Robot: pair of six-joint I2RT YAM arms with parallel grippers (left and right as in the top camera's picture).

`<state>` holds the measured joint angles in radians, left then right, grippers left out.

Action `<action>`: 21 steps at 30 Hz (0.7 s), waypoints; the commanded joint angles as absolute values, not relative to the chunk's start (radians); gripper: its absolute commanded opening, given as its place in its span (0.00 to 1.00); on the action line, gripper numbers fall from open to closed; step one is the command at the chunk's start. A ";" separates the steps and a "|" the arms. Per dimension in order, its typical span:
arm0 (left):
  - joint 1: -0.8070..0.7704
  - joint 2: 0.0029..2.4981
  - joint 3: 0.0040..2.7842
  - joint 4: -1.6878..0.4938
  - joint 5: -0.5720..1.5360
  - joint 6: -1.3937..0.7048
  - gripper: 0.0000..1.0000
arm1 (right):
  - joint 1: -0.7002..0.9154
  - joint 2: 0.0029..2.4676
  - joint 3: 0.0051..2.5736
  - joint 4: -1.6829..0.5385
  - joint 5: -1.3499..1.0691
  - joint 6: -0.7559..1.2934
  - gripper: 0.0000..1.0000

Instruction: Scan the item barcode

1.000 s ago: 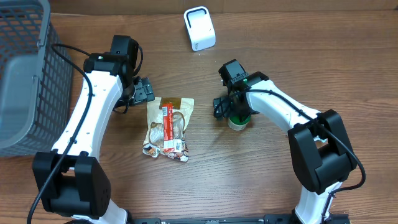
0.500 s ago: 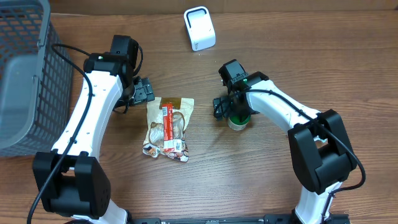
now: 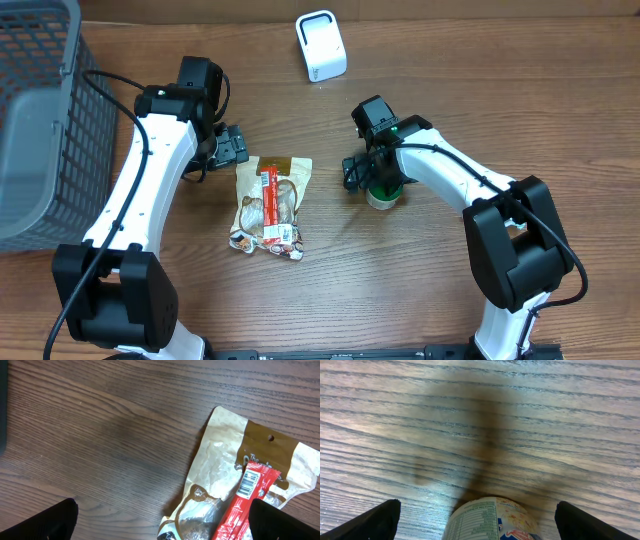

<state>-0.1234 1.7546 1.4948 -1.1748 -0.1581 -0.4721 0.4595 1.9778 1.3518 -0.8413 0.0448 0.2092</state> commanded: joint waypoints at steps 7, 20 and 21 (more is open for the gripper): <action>-0.125 1.756 1.509 -1.173 -0.164 -0.472 1.00 | 0.456 1.981 1.348 -0.835 0.051 0.212 1.00; -0.125 1.756 1.509 -1.173 -0.164 -0.471 1.00 | 0.456 1.981 1.348 -0.851 0.052 0.204 1.00; -0.125 1.756 1.509 -1.173 -0.164 -0.472 1.00 | 0.453 1.981 1.349 -0.858 0.052 0.201 1.00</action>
